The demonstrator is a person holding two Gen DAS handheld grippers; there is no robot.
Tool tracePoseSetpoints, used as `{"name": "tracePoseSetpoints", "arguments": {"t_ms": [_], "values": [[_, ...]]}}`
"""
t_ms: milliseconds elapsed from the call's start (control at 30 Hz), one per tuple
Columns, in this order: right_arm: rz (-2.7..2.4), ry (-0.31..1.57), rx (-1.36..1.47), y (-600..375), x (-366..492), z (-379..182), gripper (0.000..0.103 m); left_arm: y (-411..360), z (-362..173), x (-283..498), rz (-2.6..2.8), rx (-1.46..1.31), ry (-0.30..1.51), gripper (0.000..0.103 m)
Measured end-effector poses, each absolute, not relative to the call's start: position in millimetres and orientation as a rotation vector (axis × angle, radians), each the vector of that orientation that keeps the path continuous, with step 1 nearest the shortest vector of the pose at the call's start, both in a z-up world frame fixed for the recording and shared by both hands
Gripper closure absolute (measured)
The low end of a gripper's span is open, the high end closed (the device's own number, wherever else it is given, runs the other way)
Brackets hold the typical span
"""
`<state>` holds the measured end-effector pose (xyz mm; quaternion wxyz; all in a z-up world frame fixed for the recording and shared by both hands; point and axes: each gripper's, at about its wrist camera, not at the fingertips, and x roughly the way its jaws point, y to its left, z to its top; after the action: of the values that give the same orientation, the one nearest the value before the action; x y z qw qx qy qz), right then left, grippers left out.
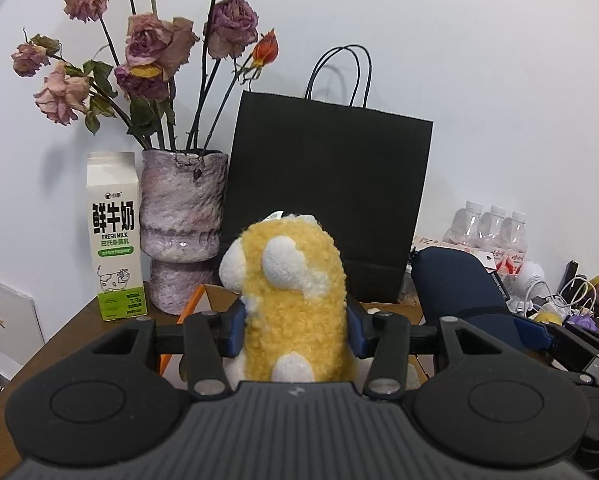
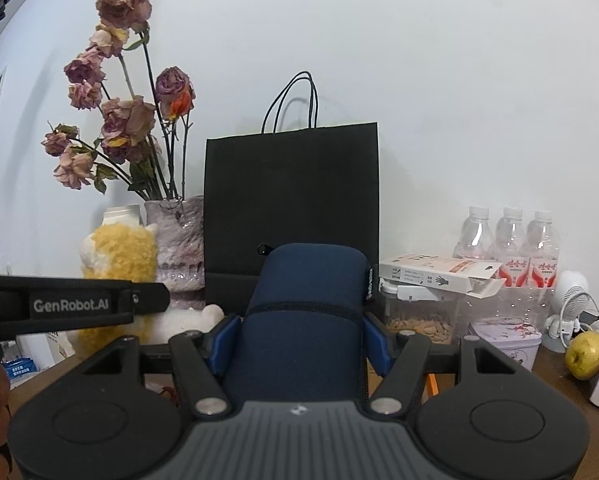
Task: Organize objects
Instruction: 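Carry the plush toy and navy case with both tools over the red box, then open both tools to drop the plush toy and navy case into the box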
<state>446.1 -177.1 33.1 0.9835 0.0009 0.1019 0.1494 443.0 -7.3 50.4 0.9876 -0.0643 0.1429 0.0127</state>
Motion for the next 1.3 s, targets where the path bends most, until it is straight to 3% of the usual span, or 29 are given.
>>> {"name": "tracePoseSetpoints", "arguments": {"t_ms": [867, 933, 967, 1000, 1033, 1300], "values": [[0.281, 0.327, -0.038, -166.3, 513.2, 2.8, 0.039, 1.0, 22.0, 505.9, 0.061, -0.129, 0.371, 0.053], [0.287, 0.355, -0.042, -166.2, 516.9, 0.4, 0.037, 1.5, 21.4, 505.2, 0.075, -0.132, 0.360, 0.043], [0.287, 0.366, -0.038, -166.8, 518.4, -0.8, 0.027, 2.6, 21.7, 504.7, 0.082, -0.139, 0.352, 0.033], [0.279, 0.366, -0.035, -167.6, 518.8, -1.3, 0.007, 3.9, 22.3, 504.2, 0.087, -0.148, 0.346, 0.004], [0.267, 0.361, -0.036, -168.0, 518.3, -1.4, 0.000, 5.5, 22.9, 502.8, 0.095, -0.154, 0.333, 0.000], [0.256, 0.358, -0.046, -166.8, 514.2, -0.1, 0.000, 6.7, 24.7, 501.4, 0.108, -0.149, 0.331, 0.000]]}}
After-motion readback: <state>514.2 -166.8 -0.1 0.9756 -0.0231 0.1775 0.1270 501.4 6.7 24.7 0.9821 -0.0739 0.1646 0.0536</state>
